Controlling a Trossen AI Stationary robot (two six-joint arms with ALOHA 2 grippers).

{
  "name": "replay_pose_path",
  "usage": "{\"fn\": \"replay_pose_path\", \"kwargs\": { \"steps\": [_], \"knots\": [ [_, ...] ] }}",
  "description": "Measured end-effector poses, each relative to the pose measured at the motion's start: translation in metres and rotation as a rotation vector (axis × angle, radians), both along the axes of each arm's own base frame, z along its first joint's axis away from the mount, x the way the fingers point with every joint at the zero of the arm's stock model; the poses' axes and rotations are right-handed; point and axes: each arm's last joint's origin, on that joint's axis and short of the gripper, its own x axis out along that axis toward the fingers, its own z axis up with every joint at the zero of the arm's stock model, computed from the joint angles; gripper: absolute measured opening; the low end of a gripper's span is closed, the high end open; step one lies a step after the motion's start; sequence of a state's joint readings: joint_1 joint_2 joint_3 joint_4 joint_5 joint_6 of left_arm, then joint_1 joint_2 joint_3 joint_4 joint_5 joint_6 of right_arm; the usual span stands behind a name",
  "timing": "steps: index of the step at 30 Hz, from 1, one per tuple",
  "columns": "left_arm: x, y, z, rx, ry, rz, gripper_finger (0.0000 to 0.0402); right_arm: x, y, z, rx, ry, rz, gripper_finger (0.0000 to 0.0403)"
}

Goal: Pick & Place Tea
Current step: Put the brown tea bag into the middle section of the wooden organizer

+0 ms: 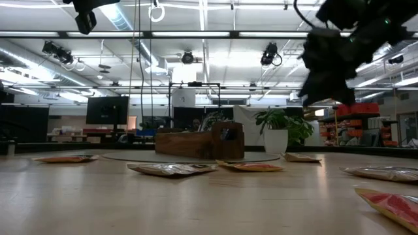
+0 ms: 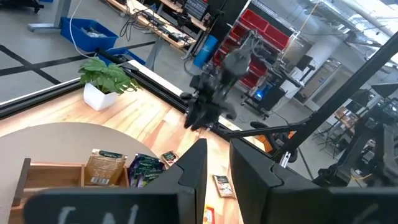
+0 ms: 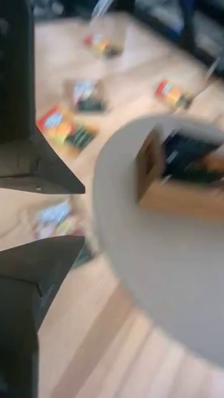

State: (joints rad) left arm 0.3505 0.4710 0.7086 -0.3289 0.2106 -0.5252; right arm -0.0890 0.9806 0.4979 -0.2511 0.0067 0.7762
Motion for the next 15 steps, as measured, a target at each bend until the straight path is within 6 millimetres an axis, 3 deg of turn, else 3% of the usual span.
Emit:
{"fn": "replay_pose_path", "kwargs": {
  "steps": [4,9,15],
  "knots": [
    [0.000,0.000,0.000,-0.017,0.000,0.001,0.0071,-0.009,0.000,-0.021,-0.006,0.092,0.007,0.0125],
    [0.000,0.000,-0.002,-0.027,0.015,0.002,0.0071,-0.010,0.000,-0.029,-0.059,0.124,0.030,0.0131],
    [0.000,0.000,-0.004,-0.037,0.040,0.002,0.0071,-0.001,-0.002,-0.035,-0.163,0.135,0.086,0.0186]
  ]
}}
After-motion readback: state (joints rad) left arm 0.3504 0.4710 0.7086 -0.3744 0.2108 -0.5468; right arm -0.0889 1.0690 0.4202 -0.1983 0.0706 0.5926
